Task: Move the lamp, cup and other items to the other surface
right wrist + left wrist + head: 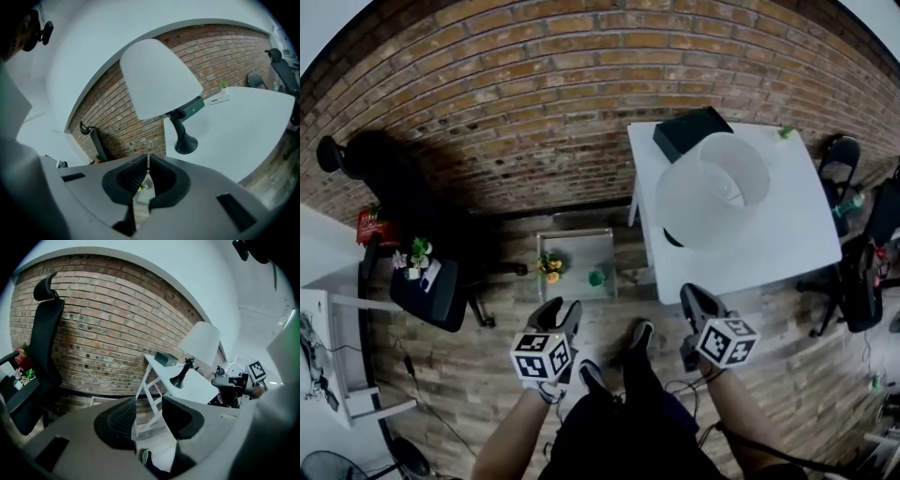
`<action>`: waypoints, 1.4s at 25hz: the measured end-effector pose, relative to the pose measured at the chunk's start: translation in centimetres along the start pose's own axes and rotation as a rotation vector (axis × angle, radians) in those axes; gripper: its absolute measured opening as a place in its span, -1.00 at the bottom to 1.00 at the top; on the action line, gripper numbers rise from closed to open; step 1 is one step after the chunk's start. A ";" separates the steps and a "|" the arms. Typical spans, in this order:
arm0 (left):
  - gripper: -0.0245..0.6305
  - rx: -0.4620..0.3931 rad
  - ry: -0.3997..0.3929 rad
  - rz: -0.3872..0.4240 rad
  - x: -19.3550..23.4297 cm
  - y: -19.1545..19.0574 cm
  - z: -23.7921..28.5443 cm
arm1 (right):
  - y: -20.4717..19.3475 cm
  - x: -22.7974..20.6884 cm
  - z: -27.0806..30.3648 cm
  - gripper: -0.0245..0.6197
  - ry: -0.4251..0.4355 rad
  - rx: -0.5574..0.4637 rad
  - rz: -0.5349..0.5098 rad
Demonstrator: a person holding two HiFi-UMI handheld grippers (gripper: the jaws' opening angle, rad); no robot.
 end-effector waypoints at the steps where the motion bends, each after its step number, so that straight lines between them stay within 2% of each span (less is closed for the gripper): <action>1: -0.40 0.003 0.001 0.010 0.6 -0.8 -1.3 | -1.1 1.4 0.2 -0.87 -0.003 0.008 -0.039; 4: -0.40 0.006 0.001 0.020 2.5 -2.8 -4.9 | -4.3 4.8 0.9 -0.91 -0.020 0.027 -0.127; 10: -0.40 0.003 0.004 0.014 5.8 -6.0 -10.0 | -9.5 10.0 1.8 -0.91 -0.006 0.053 -0.184; 16: -0.38 -0.008 0.002 0.017 8.6 -7.1 -12.1 | -11.9 13.9 4.0 -0.71 0.032 0.091 -0.253; 21: -0.35 0.001 0.009 0.018 10.3 -7.8 -11.2 | -13.1 15.2 7.6 -0.59 0.061 0.131 -0.338; 29: -0.33 0.033 0.052 0.005 13.8 -9.5 -7.0 | -16.2 14.4 16.6 -0.43 0.120 0.207 -0.519; 35: -0.33 0.050 0.083 0.031 16.4 -9.3 -2.5 | -18.5 12.1 25.6 -0.31 0.146 0.289 -0.571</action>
Point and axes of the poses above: the fingertips, and each gripper's own axes: z forward along the fingers, x to its left, y out of its top, the point moved 9 cm from there along -z, backward along the fingers, and after that the axes turned 9 degrees about z, right-handed, at the moved point
